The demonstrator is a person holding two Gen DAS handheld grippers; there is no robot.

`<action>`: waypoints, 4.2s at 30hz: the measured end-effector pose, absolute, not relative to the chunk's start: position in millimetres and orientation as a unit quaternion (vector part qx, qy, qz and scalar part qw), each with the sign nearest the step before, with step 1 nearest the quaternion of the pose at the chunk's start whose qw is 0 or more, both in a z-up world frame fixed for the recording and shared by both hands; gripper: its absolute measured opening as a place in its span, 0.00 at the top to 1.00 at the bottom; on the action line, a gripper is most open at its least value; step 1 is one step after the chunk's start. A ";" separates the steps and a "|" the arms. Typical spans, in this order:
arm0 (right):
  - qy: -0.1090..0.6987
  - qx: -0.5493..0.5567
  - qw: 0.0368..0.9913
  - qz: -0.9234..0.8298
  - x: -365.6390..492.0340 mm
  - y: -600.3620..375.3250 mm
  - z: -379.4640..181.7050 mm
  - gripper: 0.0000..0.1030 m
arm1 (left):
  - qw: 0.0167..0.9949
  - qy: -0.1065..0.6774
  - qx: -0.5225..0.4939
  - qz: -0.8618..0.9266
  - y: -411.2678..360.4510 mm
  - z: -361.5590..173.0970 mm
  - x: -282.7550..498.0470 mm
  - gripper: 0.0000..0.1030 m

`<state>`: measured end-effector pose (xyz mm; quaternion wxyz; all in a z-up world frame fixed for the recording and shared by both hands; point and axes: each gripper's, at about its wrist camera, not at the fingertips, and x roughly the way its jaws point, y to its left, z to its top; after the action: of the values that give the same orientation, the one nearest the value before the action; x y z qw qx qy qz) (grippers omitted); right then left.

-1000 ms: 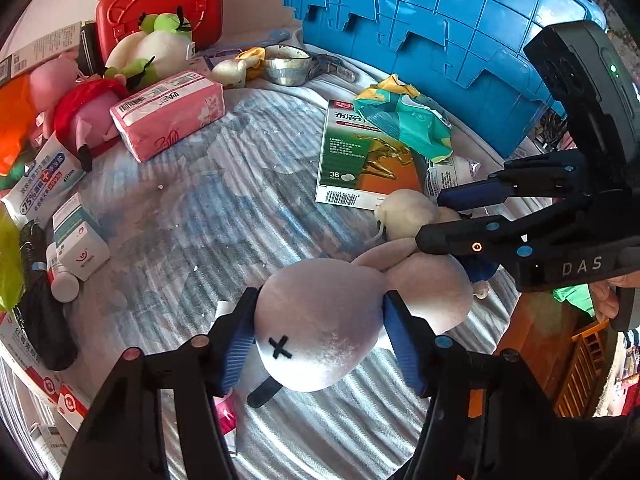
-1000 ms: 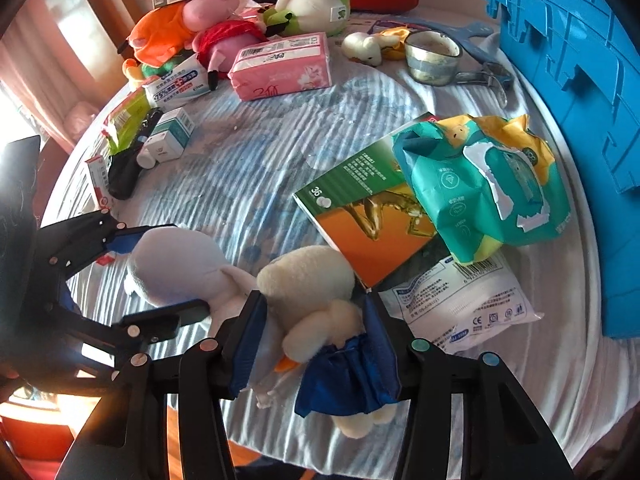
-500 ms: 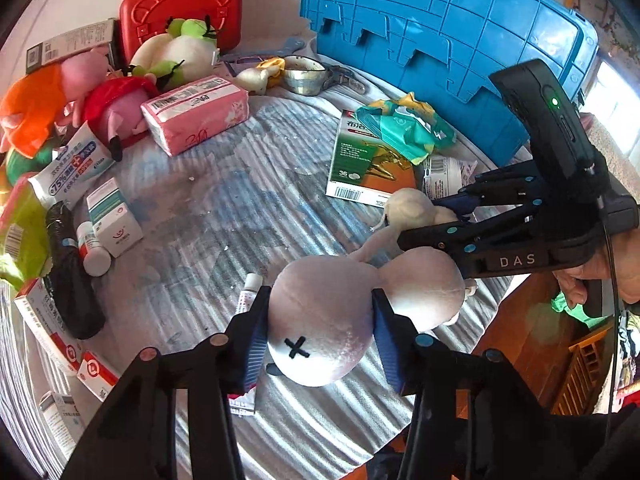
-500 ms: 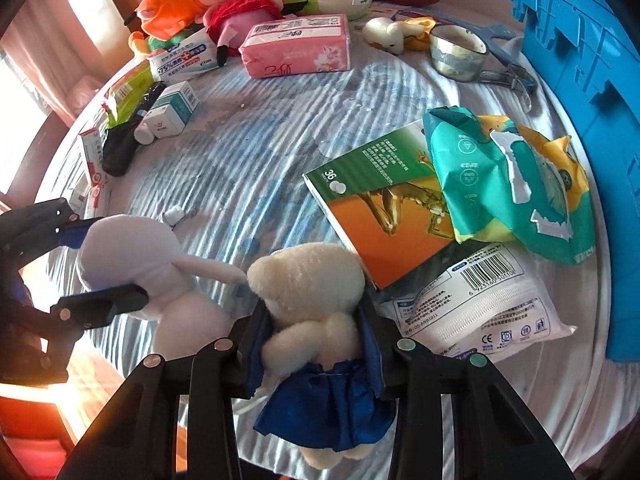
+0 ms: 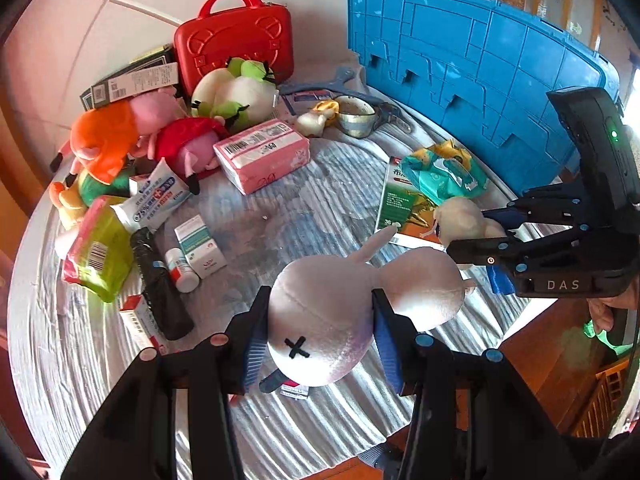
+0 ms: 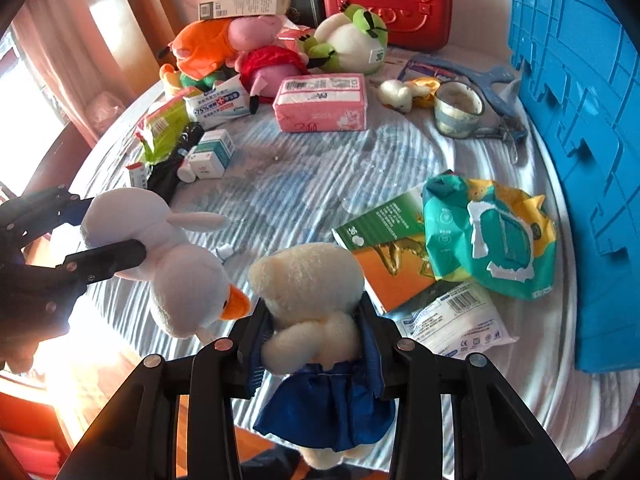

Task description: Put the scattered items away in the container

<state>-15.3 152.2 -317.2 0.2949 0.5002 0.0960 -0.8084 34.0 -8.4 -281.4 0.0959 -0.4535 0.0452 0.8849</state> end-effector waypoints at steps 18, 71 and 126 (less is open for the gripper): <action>0.077 0.414 0.309 -0.853 4.4 152.5 -170.9 0.63 | 0.006 0.031 -0.398 0.917 -36.5 -159.4 54.5 0.54; 0.009 0.291 0.260 -0.921 -126.2 384.2 -13.8 0.63 | 0.085 0.103 -0.260 0.956 228.8 23.1 -131.9 0.54; 0.003 0.304 0.205 -0.930 -98.2 385.8 -0.5 0.00 | -0.057 0.020 -0.307 0.950 161.1 8.5 -53.7 0.01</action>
<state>-98.2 385.8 -0.5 0.2051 0.3036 0.0028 -0.9305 -53.7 161.1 8.5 -0.0573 -0.3070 0.0200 0.9498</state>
